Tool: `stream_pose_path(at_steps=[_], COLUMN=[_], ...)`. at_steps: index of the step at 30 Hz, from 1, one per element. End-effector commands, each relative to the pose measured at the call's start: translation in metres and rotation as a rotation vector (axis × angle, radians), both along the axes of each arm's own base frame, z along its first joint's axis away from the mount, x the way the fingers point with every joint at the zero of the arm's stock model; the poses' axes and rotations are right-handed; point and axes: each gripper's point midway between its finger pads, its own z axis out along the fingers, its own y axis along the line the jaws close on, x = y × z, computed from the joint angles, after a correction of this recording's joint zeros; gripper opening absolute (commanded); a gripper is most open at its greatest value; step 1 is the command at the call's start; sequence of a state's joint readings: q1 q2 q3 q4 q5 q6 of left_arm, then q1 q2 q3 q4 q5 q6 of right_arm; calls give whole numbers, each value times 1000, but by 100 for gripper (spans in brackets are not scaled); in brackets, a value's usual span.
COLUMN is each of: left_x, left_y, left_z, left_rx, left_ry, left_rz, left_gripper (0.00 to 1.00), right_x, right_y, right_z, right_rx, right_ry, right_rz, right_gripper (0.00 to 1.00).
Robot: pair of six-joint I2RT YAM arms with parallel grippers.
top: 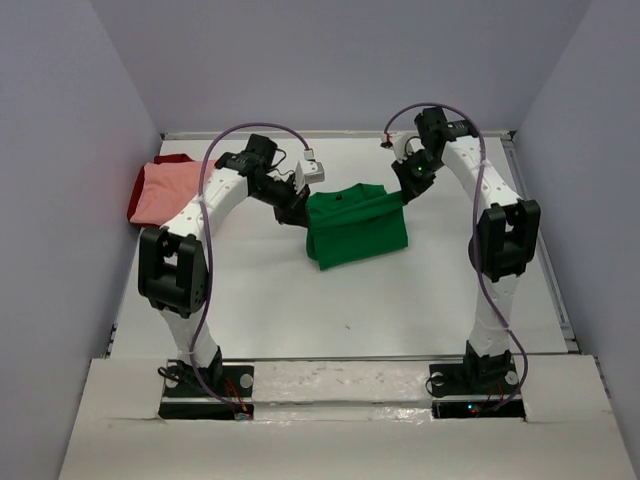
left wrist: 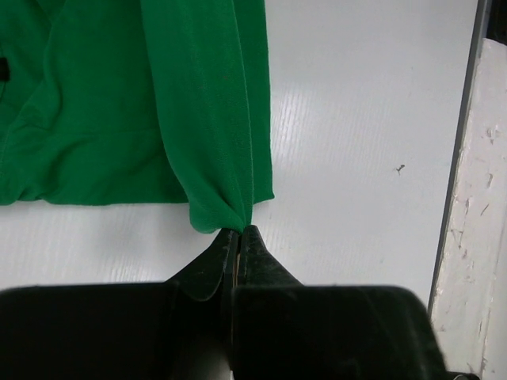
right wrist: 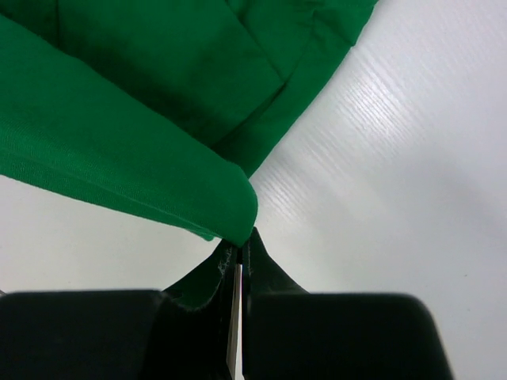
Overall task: Fold and stack the t-shirts
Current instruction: Fold the tshirt
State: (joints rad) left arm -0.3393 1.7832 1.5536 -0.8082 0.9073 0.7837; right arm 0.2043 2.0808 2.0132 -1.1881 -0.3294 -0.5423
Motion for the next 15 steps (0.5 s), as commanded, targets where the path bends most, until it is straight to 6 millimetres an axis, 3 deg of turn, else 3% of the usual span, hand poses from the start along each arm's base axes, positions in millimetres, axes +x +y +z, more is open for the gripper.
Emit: stream_pose_path(at_steps=[1,15], left_x=[18,79], left_y=[4,17], left_z=[2,-12], left_rx=[12,29], left_ry=[-16,-69], left_rz=[39,177], left_gripper=[0,0], right_x=[30,87], right_y=[-2,5], right_z=[0,-45], right_rx=[0,-23], right_ry=[-68,-101], right_rz=[-12,3], right_gripper=[0,0])
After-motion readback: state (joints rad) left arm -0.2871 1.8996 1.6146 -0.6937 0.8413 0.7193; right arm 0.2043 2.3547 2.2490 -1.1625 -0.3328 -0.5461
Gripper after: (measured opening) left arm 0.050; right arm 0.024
